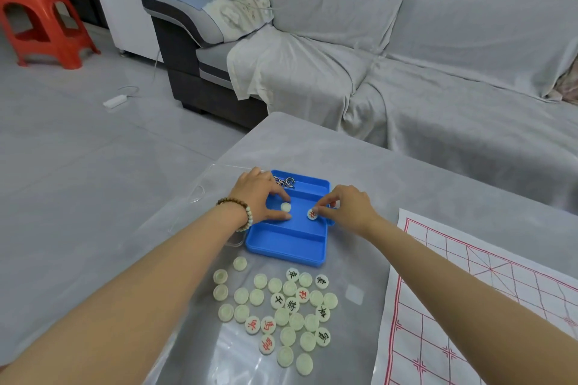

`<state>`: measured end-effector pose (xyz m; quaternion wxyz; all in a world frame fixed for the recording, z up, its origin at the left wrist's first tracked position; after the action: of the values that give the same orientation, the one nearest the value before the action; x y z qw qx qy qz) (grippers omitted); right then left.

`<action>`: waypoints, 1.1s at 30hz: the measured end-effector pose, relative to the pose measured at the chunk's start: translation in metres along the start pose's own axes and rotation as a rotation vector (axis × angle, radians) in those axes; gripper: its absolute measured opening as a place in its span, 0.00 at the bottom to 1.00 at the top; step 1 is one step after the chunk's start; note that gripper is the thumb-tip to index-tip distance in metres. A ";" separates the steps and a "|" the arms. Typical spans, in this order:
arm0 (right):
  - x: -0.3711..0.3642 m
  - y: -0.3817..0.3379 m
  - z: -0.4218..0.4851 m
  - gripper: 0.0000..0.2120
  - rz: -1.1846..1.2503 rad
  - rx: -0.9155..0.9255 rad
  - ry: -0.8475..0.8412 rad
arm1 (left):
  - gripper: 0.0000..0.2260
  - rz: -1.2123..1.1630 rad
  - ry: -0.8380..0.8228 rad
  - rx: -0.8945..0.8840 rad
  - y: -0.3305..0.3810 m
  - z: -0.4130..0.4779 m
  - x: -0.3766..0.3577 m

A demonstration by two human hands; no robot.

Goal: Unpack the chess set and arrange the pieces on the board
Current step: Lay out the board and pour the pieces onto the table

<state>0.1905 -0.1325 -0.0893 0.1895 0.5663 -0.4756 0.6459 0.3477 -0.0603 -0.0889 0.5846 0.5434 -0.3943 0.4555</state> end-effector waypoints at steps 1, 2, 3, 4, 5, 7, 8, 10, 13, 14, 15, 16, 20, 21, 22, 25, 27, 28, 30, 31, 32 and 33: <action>0.000 0.001 -0.001 0.09 0.049 -0.008 0.005 | 0.14 0.002 -0.003 0.017 -0.001 0.000 0.000; 0.000 0.001 -0.004 0.08 0.115 -0.016 0.018 | 0.13 0.004 0.000 0.029 -0.001 -0.001 0.001; 0.003 -0.001 -0.009 0.07 0.194 -0.018 0.041 | 0.12 0.009 0.006 0.030 0.002 -0.001 0.002; 0.006 -0.003 -0.016 0.05 0.288 -0.015 0.067 | 0.12 0.010 0.023 0.018 0.007 -0.004 0.004; 0.010 -0.006 -0.026 0.05 0.390 -0.008 0.083 | 0.11 -0.018 0.065 0.006 0.011 -0.008 0.008; 0.016 -0.010 -0.052 0.04 0.615 0.012 0.041 | 0.09 -0.167 0.194 0.022 0.018 -0.027 0.022; 0.015 -0.012 -0.066 0.05 0.706 0.014 -0.028 | 0.07 -0.251 0.245 0.032 0.020 -0.041 0.029; 0.004 -0.017 -0.094 0.04 0.761 0.018 -0.195 | 0.06 -0.337 0.240 0.042 0.025 -0.074 0.034; -0.014 -0.025 -0.126 0.04 0.604 0.068 -0.280 | 0.08 -0.366 0.124 0.068 0.028 -0.126 0.031; -0.020 -0.029 -0.135 0.04 0.574 0.083 -0.282 | 0.09 -0.367 0.079 0.074 0.029 -0.143 0.028; -0.024 -0.033 -0.142 0.04 0.550 0.099 -0.287 | 0.09 -0.349 0.031 0.073 0.030 -0.157 0.026; -0.030 -0.038 -0.149 0.04 0.516 0.120 -0.294 | 0.09 -0.317 -0.020 0.071 0.031 -0.171 0.023; -0.051 -0.060 -0.174 0.06 0.333 0.235 -0.292 | 0.09 -0.219 -0.126 0.033 0.040 -0.204 0.012; -0.055 -0.065 -0.179 0.07 0.293 0.252 -0.284 | 0.09 -0.199 -0.127 0.015 0.042 -0.207 0.010; -0.059 -0.068 -0.182 0.08 0.256 0.255 -0.276 | 0.09 -0.179 -0.125 0.003 0.044 -0.208 0.007; -0.064 -0.070 -0.187 0.09 0.229 0.224 -0.241 | 0.10 -0.163 -0.106 0.001 0.046 -0.209 0.005; -0.062 -0.071 -0.187 0.08 0.225 0.223 -0.194 | 0.11 -0.174 -0.097 0.003 0.046 -0.207 0.006; -0.059 -0.071 -0.185 0.07 0.241 0.221 -0.175 | 0.11 -0.195 -0.086 0.008 0.045 -0.205 0.008; -0.048 -0.067 -0.177 0.05 0.317 0.203 -0.144 | 0.09 -0.244 -0.050 0.034 0.041 -0.198 0.016; -0.041 -0.064 -0.170 0.04 0.358 0.182 -0.131 | 0.08 -0.260 -0.022 0.055 0.037 -0.193 0.020; -0.034 -0.060 -0.161 0.03 0.398 0.157 -0.115 | 0.08 -0.281 0.015 0.080 0.031 -0.186 0.025; -0.027 -0.055 -0.150 0.02 0.435 0.134 -0.088 | 0.08 -0.316 0.062 0.110 0.025 -0.178 0.029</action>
<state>0.1590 0.0257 -0.0776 -0.0133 0.4896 -0.5503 0.6762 0.3258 0.1195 -0.0721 0.6301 0.6154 -0.2601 0.3956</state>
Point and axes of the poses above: each hand's wrist, its own z-axis towards the middle knuckle, its own x-axis out of the back of the hand, y = z × x, the point moved 6 cm from there along z, towards the middle knuckle, and after that the axes turned 4 degrees about -x, right-handed, at the moved point
